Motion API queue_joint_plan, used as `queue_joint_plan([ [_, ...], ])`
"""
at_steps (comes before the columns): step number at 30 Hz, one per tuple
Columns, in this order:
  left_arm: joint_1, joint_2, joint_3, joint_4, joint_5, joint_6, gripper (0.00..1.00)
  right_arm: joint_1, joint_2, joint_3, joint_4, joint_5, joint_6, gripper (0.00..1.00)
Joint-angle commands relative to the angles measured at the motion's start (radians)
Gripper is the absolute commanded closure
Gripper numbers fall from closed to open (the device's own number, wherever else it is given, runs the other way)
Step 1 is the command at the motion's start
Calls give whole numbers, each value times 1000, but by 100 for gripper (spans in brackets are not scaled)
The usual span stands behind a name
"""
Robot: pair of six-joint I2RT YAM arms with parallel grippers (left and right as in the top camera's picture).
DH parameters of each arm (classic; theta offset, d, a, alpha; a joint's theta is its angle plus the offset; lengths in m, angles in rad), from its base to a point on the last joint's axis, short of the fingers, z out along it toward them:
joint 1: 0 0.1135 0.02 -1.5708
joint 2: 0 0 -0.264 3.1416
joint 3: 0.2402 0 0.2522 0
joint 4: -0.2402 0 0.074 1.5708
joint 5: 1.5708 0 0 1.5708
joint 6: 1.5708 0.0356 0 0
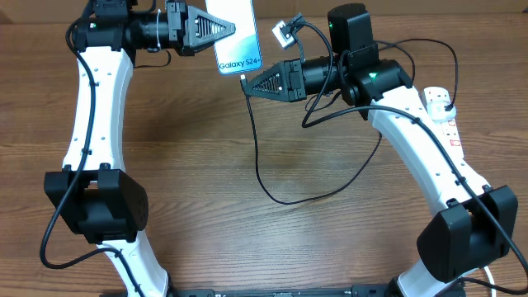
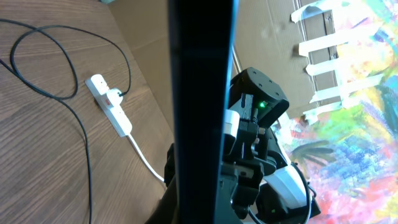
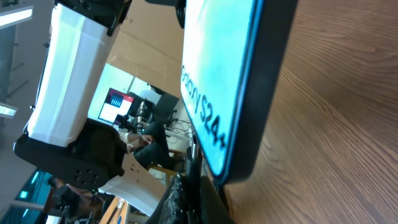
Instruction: Plug charger to phone and switch on socket
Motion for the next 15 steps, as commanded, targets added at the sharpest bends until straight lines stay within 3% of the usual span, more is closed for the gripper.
queue_joint_plan([
  [1, -6, -5, 10, 11, 28, -45, 96, -6, -5, 14, 11, -26, -11, 96],
  [15, -6, -5, 10, 15, 69, -50, 96, -6, -5, 14, 27, -1, -6, 96],
])
